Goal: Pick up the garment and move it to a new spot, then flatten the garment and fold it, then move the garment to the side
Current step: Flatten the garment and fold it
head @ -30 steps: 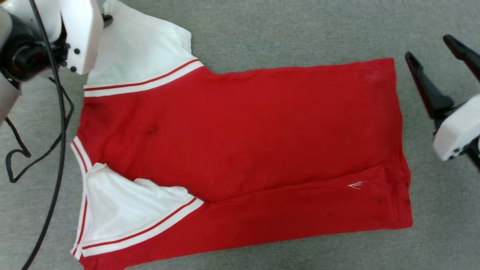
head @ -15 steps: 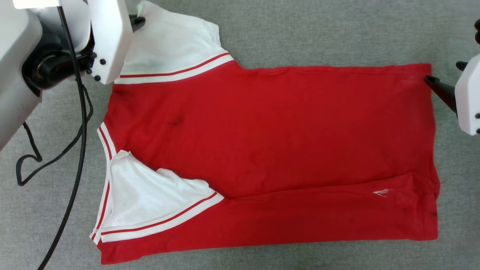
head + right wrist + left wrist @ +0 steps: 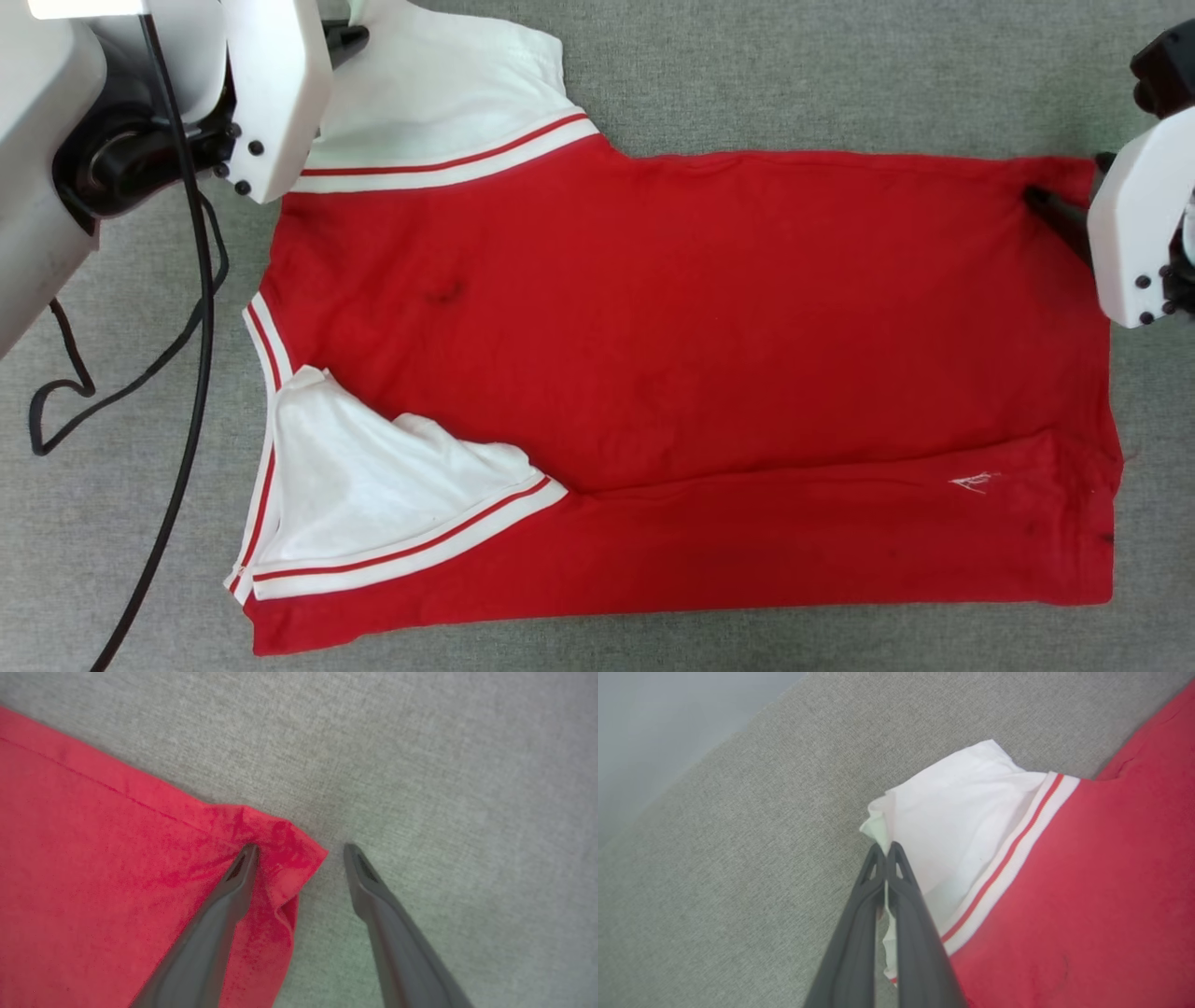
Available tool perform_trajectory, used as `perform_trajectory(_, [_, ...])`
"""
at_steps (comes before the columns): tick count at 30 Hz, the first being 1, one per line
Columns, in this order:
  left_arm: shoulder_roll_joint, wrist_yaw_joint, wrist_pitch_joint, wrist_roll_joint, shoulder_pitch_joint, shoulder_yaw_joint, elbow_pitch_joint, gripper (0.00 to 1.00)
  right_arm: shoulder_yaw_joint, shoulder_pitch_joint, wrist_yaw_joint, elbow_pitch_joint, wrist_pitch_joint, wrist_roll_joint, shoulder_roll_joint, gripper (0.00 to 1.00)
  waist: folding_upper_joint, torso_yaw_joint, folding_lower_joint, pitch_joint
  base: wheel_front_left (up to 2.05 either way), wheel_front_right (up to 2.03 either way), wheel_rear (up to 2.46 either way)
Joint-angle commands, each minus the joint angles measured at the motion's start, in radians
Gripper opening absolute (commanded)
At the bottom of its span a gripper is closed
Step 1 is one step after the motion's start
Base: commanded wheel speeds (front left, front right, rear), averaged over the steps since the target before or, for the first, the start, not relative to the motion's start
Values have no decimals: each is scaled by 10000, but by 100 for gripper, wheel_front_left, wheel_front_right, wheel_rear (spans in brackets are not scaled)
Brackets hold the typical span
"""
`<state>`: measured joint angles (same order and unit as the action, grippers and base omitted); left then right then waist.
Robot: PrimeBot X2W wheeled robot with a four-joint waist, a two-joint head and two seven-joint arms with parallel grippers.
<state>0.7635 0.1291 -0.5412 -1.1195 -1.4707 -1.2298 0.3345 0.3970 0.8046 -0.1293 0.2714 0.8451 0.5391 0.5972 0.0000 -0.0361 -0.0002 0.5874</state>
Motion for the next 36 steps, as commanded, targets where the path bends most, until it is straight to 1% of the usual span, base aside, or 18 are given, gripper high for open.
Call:
perform_trajectory(1, [11,7,97,-45,-93,-78,56,0,514,-341,-22,422,-310,83,-347,0,0,-27,2,-77,0,0,0])
perform_trajectory(10, [99,7,779,-308,570,-292,278,0,453,-141,-4,988,-2901,234,-174,0,0,-178,2,-1030,0,0,0])
perform_trajectory(16, [203,7,1412,-475,1204,-388,237,0,595,-744,-5,1074,-3992,487,-192,0,0,-185,2,-1981,0,0,0])
perform_trajectory(22, [454,7,1817,-559,2026,-448,-152,0,647,-1505,-5,966,-4571,644,-82,0,0,-170,2,-2818,0,0,0])
perform_trajectory(30, [1151,7,2276,-551,3272,-471,-810,0,958,-2574,-5,733,-4783,890,147,0,0,-162,2,-3673,0,0,0])
perform_trajectory(36, [1599,-290,2628,-626,4449,-477,-1503,0,1074,-3333,-5,632,-4863,1161,282,0,0,-105,2,-4217,0,0,0])
